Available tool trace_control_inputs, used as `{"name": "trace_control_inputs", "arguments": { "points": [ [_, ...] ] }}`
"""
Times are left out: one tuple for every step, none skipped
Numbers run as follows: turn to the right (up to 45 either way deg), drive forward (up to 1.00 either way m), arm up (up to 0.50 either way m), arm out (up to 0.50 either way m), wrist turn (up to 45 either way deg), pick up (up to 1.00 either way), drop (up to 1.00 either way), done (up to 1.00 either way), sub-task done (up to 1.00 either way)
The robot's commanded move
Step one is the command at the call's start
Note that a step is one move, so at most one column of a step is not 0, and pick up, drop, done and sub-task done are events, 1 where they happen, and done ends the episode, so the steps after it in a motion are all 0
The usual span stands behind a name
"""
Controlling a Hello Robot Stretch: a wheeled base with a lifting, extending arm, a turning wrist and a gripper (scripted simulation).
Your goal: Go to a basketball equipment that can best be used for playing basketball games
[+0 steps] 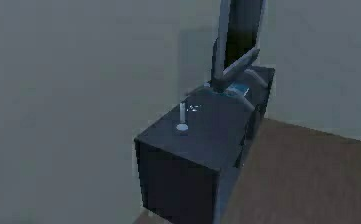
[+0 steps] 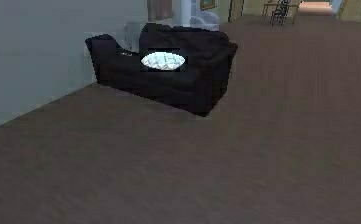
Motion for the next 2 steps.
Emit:
{"name": "trace_control_inputs", "arguments": {
  "points": [
    [45.0,0.0,0.0,0.0,0.0,0.0,0.0,0.0,0.0],
    [45.0,0.0,0.0,0.0,0.0,0.0,0.0,0.0,0.0]
  ]
}}
